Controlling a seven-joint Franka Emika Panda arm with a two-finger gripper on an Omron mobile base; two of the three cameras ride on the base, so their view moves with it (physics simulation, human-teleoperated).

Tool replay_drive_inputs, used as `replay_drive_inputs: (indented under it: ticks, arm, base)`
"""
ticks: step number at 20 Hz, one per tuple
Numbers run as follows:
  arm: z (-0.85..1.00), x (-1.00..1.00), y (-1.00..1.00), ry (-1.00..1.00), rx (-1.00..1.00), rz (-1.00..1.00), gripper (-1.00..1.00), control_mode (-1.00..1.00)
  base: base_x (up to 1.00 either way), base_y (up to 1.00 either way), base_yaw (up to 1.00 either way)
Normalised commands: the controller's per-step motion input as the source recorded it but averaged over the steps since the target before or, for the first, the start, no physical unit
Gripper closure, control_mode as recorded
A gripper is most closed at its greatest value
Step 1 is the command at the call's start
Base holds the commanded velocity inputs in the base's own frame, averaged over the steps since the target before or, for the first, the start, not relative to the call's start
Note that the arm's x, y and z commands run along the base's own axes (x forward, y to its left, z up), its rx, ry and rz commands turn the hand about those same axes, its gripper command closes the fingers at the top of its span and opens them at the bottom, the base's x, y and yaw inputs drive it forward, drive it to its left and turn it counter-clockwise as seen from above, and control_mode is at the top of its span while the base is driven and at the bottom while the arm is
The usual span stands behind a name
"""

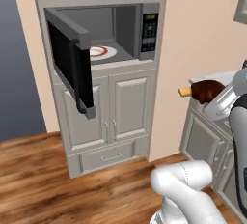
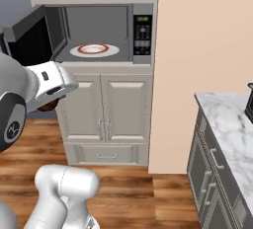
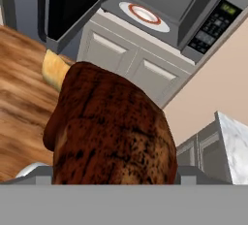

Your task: Transport the steak from the fridge to the microwave and turn on the microwave.

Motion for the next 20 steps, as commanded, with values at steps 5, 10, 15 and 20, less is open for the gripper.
replay_drive_inputs:
  ticks: [5,10,15,20]
  arm:
    - [0.0,0.0,0.0,0.0,0.0,0.0,1.0,1.0]
    - [0.0,0.0,0.0,0.0,0.0,0.0,1.0,1.0]
    - [0.0,0.0,0.0,0.0,0.0,0.0,1.0,1.0]
    - [0.0,0.0,0.0,0.0,0.0,0.0,1.0,1.0]
  base:
    - [0.27,-0.04,0.17]
    - [0.52,-0.02,0.11]
    - [0.69,0.0,0.08]
    - [0.58,0.0,0.06]
